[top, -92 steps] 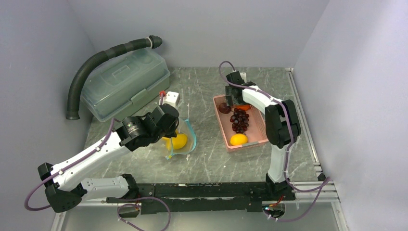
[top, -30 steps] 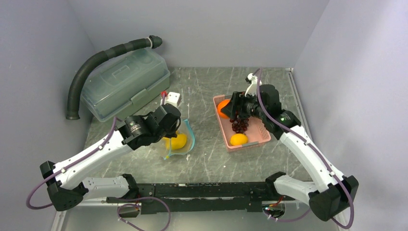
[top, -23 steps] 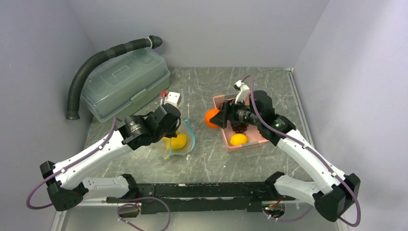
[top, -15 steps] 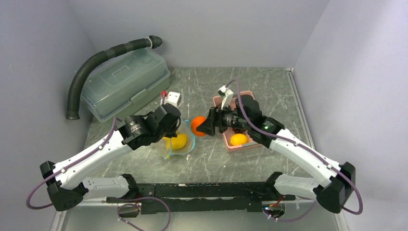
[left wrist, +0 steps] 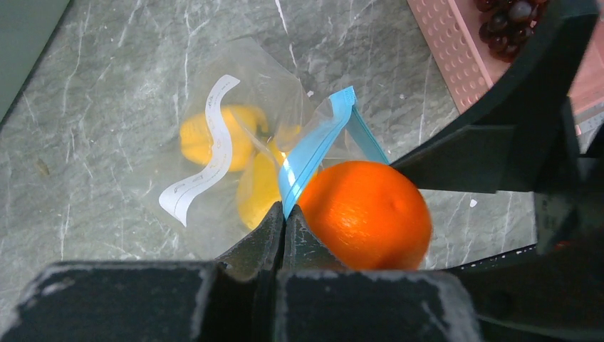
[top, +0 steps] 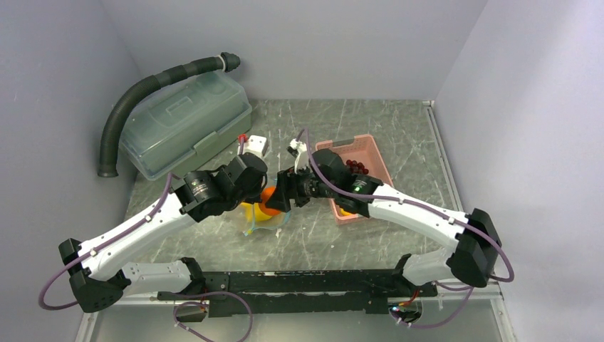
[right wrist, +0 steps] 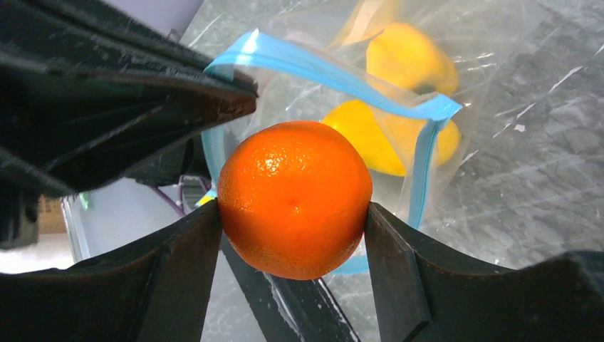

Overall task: Place the food in the zip-top bag and seal the zipper
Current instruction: Place the fake fruit in the zipper food storage bag.

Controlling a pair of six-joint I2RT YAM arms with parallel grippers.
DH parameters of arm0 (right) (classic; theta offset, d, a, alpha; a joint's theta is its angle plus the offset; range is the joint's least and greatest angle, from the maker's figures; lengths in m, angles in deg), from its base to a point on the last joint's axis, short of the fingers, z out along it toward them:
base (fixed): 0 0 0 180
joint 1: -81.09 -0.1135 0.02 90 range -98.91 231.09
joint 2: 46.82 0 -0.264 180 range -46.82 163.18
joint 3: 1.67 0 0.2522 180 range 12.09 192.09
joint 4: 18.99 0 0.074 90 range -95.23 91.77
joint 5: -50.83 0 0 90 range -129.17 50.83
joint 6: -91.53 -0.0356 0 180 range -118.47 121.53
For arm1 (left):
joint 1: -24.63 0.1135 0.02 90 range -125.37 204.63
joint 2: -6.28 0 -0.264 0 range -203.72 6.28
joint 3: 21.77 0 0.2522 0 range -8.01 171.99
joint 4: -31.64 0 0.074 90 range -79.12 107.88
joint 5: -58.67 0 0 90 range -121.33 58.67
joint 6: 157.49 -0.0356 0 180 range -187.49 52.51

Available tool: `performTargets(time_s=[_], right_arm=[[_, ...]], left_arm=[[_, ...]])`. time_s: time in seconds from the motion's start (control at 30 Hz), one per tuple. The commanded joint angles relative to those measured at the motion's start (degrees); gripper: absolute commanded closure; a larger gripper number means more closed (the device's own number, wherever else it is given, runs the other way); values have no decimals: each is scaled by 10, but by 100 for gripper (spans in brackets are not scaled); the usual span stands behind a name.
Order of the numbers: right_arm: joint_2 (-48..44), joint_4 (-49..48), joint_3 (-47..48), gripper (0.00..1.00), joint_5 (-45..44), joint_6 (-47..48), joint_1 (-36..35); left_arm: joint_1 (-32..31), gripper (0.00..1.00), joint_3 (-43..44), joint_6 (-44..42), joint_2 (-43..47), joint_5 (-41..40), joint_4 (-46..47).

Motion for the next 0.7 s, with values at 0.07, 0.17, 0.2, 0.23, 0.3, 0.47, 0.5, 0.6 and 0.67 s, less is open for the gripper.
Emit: performTargets(time_s=[0.07,0.17,0.2,0.23,0.3,0.47,0.5,0.6,0.67], right_arm=[[42,-81,26,51,-58,-57,-10],[64,-100,29,51,-71,-81,-13],[71,-101,32,51,-75,-88,-13],[78,-101,34,51,-81,-94,-14],[89,-122,38,51,-97,-106,-16],[116,-140,45,49,-131,-142,-20],[121,-140,47,47,-138,-149,-20],[138,-145,55,44,-157,-165,-24],[148,-149,60,43,-163,-171,-25]], left_arm=[[2,99,25,-5,12,5,12],[2,99,27,-3,13,5,9],[2,99,28,-2,14,6,8],[2,99,29,-2,14,6,7],[2,99,32,0,14,8,6],[2,99,32,5,15,9,3],[1,100,32,5,15,10,4],[2,99,33,6,15,11,3],[2,99,33,4,15,13,3]])
